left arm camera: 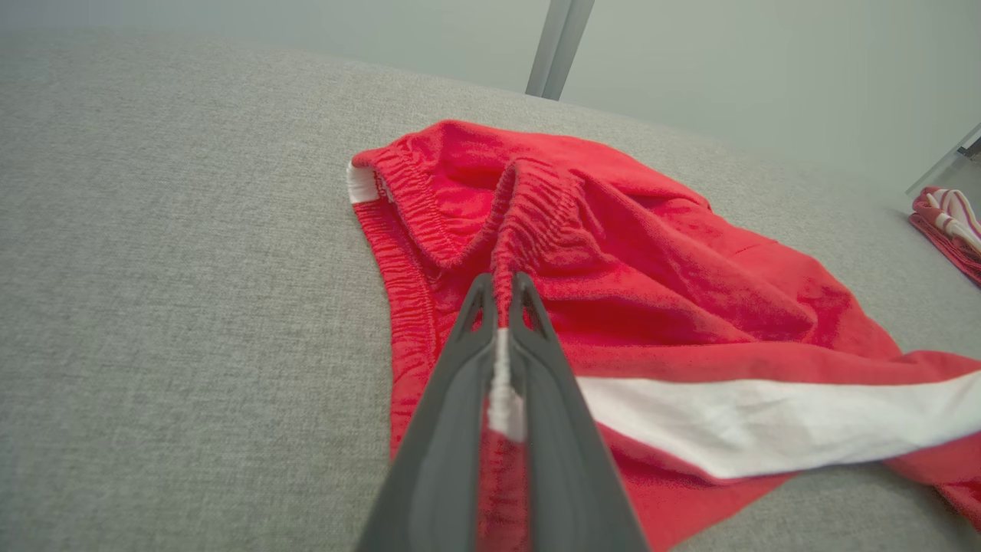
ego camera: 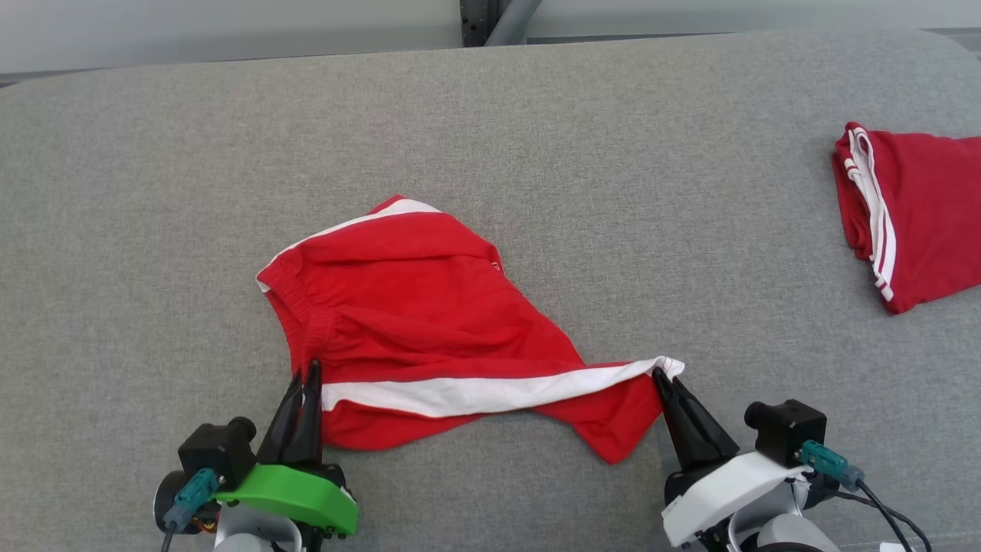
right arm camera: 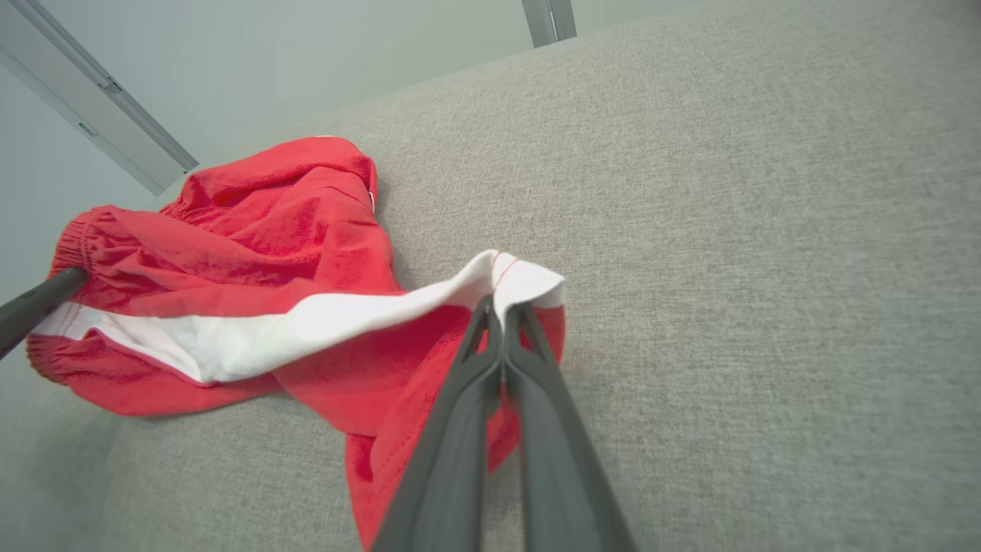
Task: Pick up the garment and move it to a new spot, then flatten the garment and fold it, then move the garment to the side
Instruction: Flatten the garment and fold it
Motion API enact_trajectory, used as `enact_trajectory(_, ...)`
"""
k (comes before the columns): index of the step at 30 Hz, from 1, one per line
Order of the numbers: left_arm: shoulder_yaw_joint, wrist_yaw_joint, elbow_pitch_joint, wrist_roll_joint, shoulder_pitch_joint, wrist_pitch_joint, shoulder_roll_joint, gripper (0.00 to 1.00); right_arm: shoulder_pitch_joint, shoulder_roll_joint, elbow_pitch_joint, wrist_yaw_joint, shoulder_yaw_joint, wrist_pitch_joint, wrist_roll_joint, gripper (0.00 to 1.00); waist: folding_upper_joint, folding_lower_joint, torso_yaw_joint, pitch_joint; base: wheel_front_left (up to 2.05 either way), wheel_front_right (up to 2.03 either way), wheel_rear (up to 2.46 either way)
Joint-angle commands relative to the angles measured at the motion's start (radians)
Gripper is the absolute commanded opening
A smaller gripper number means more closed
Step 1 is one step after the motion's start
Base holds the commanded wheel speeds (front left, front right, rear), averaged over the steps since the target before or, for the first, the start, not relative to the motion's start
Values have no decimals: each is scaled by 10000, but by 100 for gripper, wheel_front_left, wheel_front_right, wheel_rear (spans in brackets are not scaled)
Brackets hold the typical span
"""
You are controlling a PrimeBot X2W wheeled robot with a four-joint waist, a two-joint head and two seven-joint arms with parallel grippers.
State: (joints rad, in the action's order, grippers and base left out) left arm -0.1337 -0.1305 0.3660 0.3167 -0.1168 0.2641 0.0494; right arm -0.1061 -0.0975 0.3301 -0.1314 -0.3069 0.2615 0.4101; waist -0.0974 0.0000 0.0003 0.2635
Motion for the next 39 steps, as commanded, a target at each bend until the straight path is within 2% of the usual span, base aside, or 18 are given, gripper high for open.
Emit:
enact_trajectory(1, -15, 0, 48, 69, 126, -3, 28, 0, 131, 12, -68, 17, 74, 18, -24, 0, 0, 0, -31, -109, 0, 0, 0)
enact_trajectory(10, -217, 0, -259, 344, 239, -3, 26, 0, 146, 44, -718, 17, 623, 19, 59, 0, 0, 0, -148, -745, 0, 0, 0)
enact_trajectory(13, -494, 0, -599, 606, -69, -4, 234, 0, -120, -7, -1158, 17, 869, 19, 156, 0, 0, 0, -155, -974, 0, 0, 0)
enact_trajectory(14, -589, 0, -739, 722, -243, -3, 369, 0, -256, -40, -1328, 17, 939, 19, 224, 0, 0, 0, -155, -1044, 0, 0, 0)
enact_trajectory(18, -1252, 1, -1313, 1386, -1569, -3, 1499, 0, -1288, -581, -2165, 17, 1098, 18, 238, 0, 0, 0, -121, -1276, 0, 0, 0)
enact_trajectory(19, -1463, 1, -1489, 1781, -2355, -3, 2081, 0, -1847, -832, -2436, 17, 1122, 18, 324, 0, 0, 0, -97, -1252, 0, 0, 0)
enact_trajectory(21, -1743, 1, -1527, 2199, -3241, -139, 2662, 0, -2518, -1174, -2585, 18, 1016, 19, 286, 0, 0, 0, -63, -1087, 0, 0, 0)
enact_trajectory(22, -1829, 1, -1537, 2438, -3737, -296, 2922, 0, -2906, -1360, -2580, 17, 891, 18, 295, 0, 0, 0, -54, -929, 0, 0, 0)
enact_trajectory(23, -1829, 1, -1537, 2438, -3737, -296, 2922, 0, -2906, -1360, -2580, 17, 891, 18, 295, 0, 0, 0, -54, -929, 0, 0, 0)
enact_trajectory(26, -2223, 1, -1380, 2984, -5336, -871, 3608, 0, -4328, -1882, -2302, 17, 424, 18, 145, 0, 0, 0, -33, -240, 0, 0, 0)
enact_trajectory(30, -2881, 1, -860, 3502, -7610, -1387, 4036, 0, -6576, -2319, -1341, 17, -156, -23, -46, 0, 0, 0, -25, 1067, 0, 0, 0)
enact_trajectory(34, -3524, 7, 54, 3555, -9866, -1352, 4085, 0, -9061, -2466, 60, 18, -531, -40, -302, 0, 0, 0, -28, 2377, 0, 0, 0)
enact_trajectory(39, -4185, 7, 1170, 3533, -12302, -572, 3863, 0, -11820, -2411, 1647, 17, -42, 19, -1120, 0, 0, 0, -154, 3336, 0, 0, 0)
